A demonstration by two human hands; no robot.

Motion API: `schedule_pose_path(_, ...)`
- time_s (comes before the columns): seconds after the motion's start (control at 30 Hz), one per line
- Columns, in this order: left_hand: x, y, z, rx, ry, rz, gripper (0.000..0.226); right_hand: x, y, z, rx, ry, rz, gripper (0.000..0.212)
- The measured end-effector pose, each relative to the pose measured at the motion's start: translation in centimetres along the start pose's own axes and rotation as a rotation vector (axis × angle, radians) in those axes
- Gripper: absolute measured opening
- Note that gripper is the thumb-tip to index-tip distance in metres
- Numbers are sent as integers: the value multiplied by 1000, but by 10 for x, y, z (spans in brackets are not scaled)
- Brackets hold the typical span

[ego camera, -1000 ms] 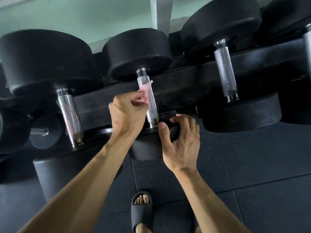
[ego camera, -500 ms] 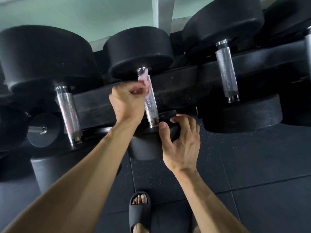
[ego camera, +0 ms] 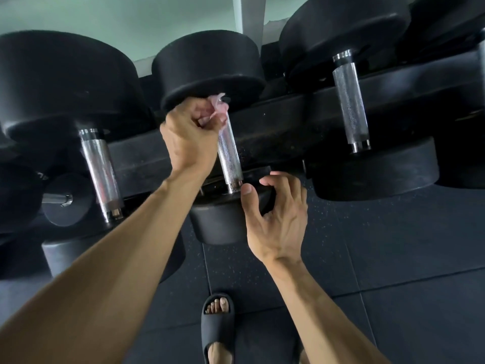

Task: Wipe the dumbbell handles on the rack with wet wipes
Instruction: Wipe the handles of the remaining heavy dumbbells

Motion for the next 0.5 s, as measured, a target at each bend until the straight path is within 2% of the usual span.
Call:
schedule_pose_path(0.07,3,-15,-1,44,67,47,5,0,0,-2,-5,2,-7,48)
schedule_pose_path(0.17,13,-29,-5,97,129,128,11,1,0,-2,6,0,-10,48)
schedule_pose_path(0.3,18,-20,-9,-3,163,157,15,1,-1,-2,-6,-2,-12,48)
schedule_pose_path(0.5,-3,-6,4,3,181,248,17,0,-1,-1,-16,18,-7,48)
Point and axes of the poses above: each hand's wrist, its own y-axis towards the middle knuckle, its own z-axis out of the palm, x = y × z, the point moved 6 cm from there along y, towards the middle knuckle, and after that the axes turned 8 degrees about -z, right-handed, at the moved point
